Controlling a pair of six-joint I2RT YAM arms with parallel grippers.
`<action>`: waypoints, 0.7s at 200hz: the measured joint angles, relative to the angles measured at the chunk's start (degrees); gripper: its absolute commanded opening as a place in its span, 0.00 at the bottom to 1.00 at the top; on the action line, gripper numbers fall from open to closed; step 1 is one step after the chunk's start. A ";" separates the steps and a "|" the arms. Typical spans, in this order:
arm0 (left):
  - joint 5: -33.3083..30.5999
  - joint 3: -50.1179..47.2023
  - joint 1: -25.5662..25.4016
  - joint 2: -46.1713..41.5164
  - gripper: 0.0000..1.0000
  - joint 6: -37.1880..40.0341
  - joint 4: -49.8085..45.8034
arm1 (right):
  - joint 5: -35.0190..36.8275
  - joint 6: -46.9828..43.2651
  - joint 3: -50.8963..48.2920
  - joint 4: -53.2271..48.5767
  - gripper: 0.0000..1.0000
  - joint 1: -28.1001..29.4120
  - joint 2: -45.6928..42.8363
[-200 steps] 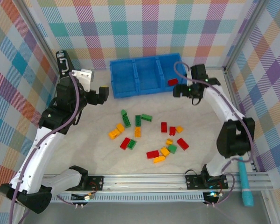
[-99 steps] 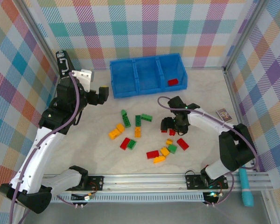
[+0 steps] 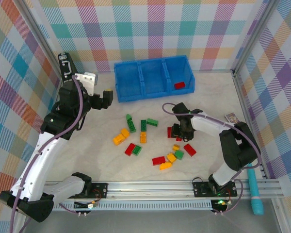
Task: Sort the legos into containers by color
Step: Pick up the lego from the center of the table.
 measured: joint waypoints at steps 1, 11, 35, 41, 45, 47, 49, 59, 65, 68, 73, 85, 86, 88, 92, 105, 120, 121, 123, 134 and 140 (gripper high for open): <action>0.00 -0.02 0.00 -0.02 1.00 0.02 0.00 | 0.00 0.07 0.00 0.02 0.53 0.00 0.02; 0.00 -0.02 0.02 -0.07 1.00 0.00 0.02 | 0.46 -0.15 0.00 0.11 0.51 0.00 0.37; 0.00 -0.04 0.00 -0.13 1.00 0.00 0.02 | 1.51 -0.35 0.20 -0.17 0.48 0.15 1.14; 0.00 -0.07 0.00 -0.13 1.00 0.02 0.02 | 1.79 -0.39 0.22 -0.15 0.46 0.28 1.20; 0.00 -0.07 0.00 -0.13 1.00 0.02 0.02 | 2.01 -0.37 0.22 -0.15 0.45 0.28 1.27; 0.00 -0.07 0.00 -0.13 1.00 0.00 0.02 | 2.19 -0.44 0.22 -0.15 0.45 0.28 1.29; 0.00 -0.07 0.00 -0.13 1.00 0.00 0.02 | 2.23 -0.48 0.22 -0.20 0.44 0.28 1.29; 0.02 -0.07 0.00 -0.13 1.00 0.00 0.02 | 2.84 -0.63 0.22 -0.31 0.42 0.31 1.46; 0.00 -0.07 0.02 -0.15 1.00 -0.02 0.02 | 3.04 -0.63 0.22 -0.35 0.41 0.31 1.55; 0.00 -0.07 0.00 -0.15 1.00 -0.02 0.02 | 3.10 -0.76 0.22 -0.35 0.40 0.31 1.62; 0.00 -0.07 0.02 -0.20 1.00 -0.02 0.02 | 3.23 -0.90 0.22 -0.35 0.39 0.31 1.64; -0.02 -0.07 0.00 -0.28 1.00 -0.02 0.02 | 3.48 -1.55 0.44 -0.57 0.38 0.31 1.64; -0.04 -0.07 0.00 -0.31 1.00 -0.02 0.02 | 3.45 -1.75 0.48 -0.59 0.38 0.31 1.64; -0.04 -0.07 0.00 -0.31 1.00 0.00 0.02 | 3.50 -1.86 0.55 -0.61 0.37 0.31 1.66; -0.07 -0.07 0.00 -0.33 1.00 -0.02 0.02 | 3.52 -2.05 0.76 -0.63 0.37 0.31 1.66; -0.50 -0.07 0.02 -0.37 1.00 -0.02 0.02 | 3.67 -2.75 1.84 -1.16 0.36 0.31 1.70; -1.05 -0.07 0.00 -0.37 1.00 -0.02 0.04 | 3.67 -3.82 3.96 -1.79 0.36 0.31 1.79; -1.11 -0.07 0.00 -0.37 1.00 -0.04 0.04 | 3.69 -3.98 4.20 -1.90 0.36 0.31 1.81; -1.14 -0.07 0.00 -0.37 1.00 -0.02 0.04 | 3.69 -4.09 4.48 -1.97 0.36 0.31 1.81; -1.57 -0.07 0.00 -0.37 1.00 -0.02 0.04 | 3.74 -5.18 6.84 -2.80 0.36 0.24 1.95; -1.77 -0.07 0.00 -0.37 1.00 -0.02 0.04 | 3.89 -5.77 8.22 -3.15 0.36 0.17 2.03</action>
